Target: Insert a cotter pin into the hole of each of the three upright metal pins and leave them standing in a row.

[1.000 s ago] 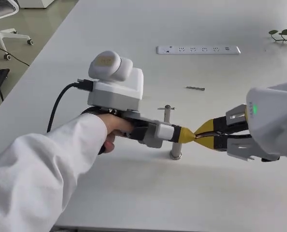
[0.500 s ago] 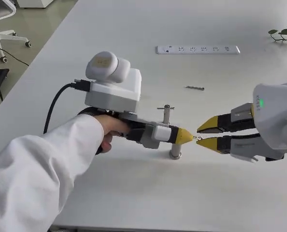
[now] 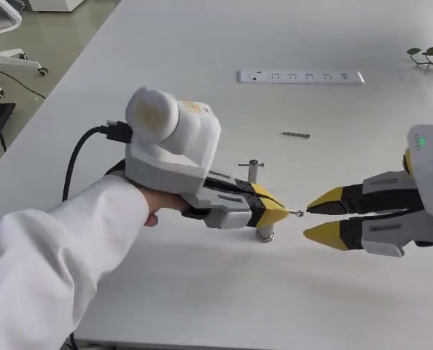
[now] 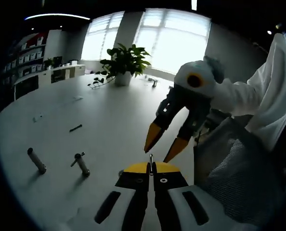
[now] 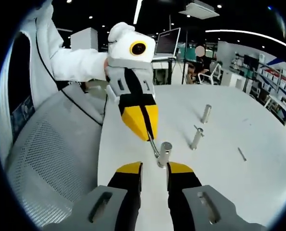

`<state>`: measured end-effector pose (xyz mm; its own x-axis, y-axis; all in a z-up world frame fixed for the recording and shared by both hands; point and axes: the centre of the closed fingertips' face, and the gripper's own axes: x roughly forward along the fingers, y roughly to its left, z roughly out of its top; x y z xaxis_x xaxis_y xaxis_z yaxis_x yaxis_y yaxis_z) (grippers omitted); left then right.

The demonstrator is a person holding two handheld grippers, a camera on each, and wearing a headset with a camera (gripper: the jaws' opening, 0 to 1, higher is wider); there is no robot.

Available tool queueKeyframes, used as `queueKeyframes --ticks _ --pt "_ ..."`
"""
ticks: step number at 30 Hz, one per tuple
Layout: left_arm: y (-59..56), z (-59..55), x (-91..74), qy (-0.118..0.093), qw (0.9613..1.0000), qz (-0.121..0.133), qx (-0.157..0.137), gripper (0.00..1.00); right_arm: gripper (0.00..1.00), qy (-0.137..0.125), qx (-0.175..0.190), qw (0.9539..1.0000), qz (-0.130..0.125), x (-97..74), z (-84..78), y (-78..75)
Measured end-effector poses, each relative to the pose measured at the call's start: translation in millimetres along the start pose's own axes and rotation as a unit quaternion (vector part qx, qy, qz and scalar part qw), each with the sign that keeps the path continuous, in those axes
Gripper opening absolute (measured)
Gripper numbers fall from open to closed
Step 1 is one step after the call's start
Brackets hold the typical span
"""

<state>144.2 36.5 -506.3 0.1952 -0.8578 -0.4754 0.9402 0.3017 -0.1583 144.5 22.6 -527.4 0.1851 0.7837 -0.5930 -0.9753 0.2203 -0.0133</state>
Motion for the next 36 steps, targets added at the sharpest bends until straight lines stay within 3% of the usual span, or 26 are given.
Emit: queueKeyframes --ticks 2,3,8,10,21,28,36 --pt "-1.4 -4.2 0.4 0.018 0.9998 0.001 0.01 0.0 0.15 0.003 -0.002 1.0 0.003 1.2 -0.3 2.0" --pt "-2.9 -6.2 0.6 0.027 0.9992 -0.004 0.03 0.0 0.14 0.005 -0.002 1.0 0.004 1.8 -1.0 2.9" --pt "-8.1 -4.6 2.5 0.021 0.9975 -0.017 0.065 0.0 0.13 0.003 -0.001 0.9999 0.016 5.2 1.2 9.0" --pt "-11.0 -3.5 3.7 0.018 0.9953 -0.02 0.093 0.0 0.12 0.006 -0.006 0.9998 0.02 6.5 1.4 11.8" --pt "-15.7 -5.2 6.6 0.018 0.9933 -0.03 0.11 0.0 0.0 0.016 -0.014 0.9992 0.035 8.2 -4.4 19.1" --pt "-18.7 -20.3 9.0 0.049 0.9891 -0.04 0.133 0.0 0.0 0.028 -0.033 0.9975 0.056 8.9 -8.1 26.8" --pt "-22.7 -26.4 12.8 0.069 0.9832 -0.048 0.162 0.0 0.0 0.051 -0.05 0.9949 0.071 10.2 -14.7 31.5"
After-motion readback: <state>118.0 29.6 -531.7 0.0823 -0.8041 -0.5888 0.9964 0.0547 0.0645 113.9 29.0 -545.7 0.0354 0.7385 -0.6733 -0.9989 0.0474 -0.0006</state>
